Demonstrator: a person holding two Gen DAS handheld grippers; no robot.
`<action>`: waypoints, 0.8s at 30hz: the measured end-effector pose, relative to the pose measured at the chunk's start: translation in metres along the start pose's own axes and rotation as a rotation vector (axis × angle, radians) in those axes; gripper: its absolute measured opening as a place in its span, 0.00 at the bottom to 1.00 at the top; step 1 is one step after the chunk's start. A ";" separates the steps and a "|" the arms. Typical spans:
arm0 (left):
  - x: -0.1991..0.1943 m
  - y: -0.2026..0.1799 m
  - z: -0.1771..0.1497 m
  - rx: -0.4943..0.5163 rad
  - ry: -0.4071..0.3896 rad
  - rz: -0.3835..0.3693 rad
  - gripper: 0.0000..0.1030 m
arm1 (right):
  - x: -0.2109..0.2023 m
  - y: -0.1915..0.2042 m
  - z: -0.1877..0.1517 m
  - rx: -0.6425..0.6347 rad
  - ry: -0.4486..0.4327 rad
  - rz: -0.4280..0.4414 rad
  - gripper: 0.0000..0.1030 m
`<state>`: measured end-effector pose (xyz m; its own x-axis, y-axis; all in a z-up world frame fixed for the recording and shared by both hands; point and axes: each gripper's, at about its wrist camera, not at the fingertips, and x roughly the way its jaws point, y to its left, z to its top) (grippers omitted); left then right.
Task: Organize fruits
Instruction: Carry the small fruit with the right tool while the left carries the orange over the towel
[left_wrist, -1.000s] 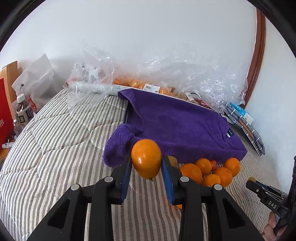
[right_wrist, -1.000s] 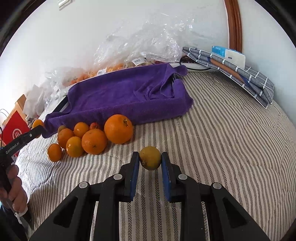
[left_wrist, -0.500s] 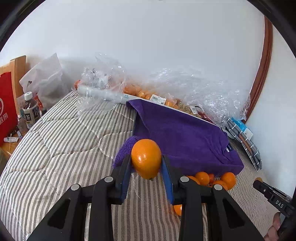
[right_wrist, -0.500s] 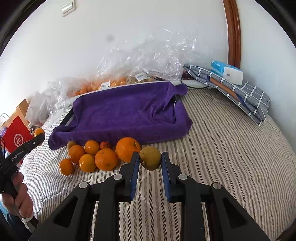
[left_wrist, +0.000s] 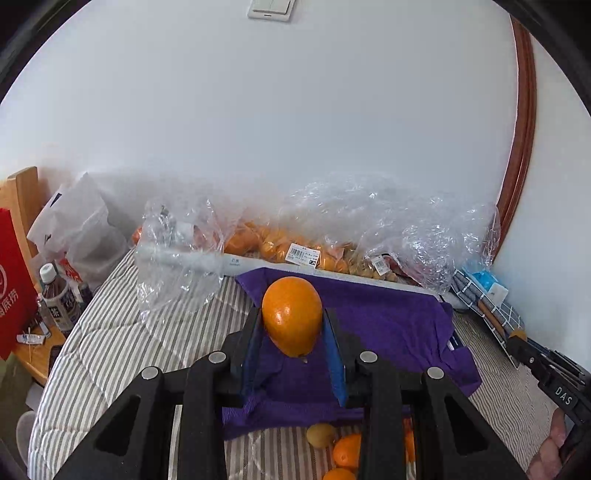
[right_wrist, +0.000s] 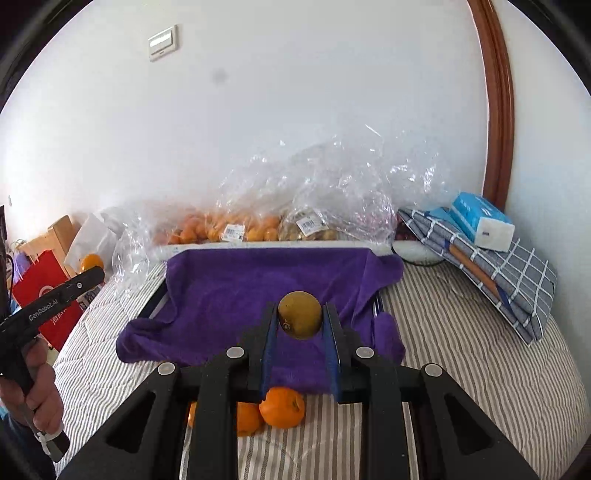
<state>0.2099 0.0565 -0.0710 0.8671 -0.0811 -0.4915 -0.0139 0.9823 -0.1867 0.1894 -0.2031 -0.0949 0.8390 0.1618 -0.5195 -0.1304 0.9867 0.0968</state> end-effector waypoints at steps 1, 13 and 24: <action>0.007 -0.003 0.002 0.008 0.006 0.004 0.30 | 0.004 0.001 0.005 -0.002 -0.007 0.008 0.23; 0.090 -0.001 -0.008 -0.028 0.099 0.027 0.30 | 0.084 -0.013 0.023 0.017 0.017 0.041 0.23; 0.108 0.009 -0.022 -0.066 0.169 -0.003 0.30 | 0.127 -0.031 0.006 0.076 0.093 0.064 0.23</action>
<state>0.2923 0.0527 -0.1440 0.7714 -0.1165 -0.6256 -0.0488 0.9694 -0.2407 0.3030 -0.2135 -0.1583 0.7772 0.2281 -0.5865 -0.1384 0.9711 0.1944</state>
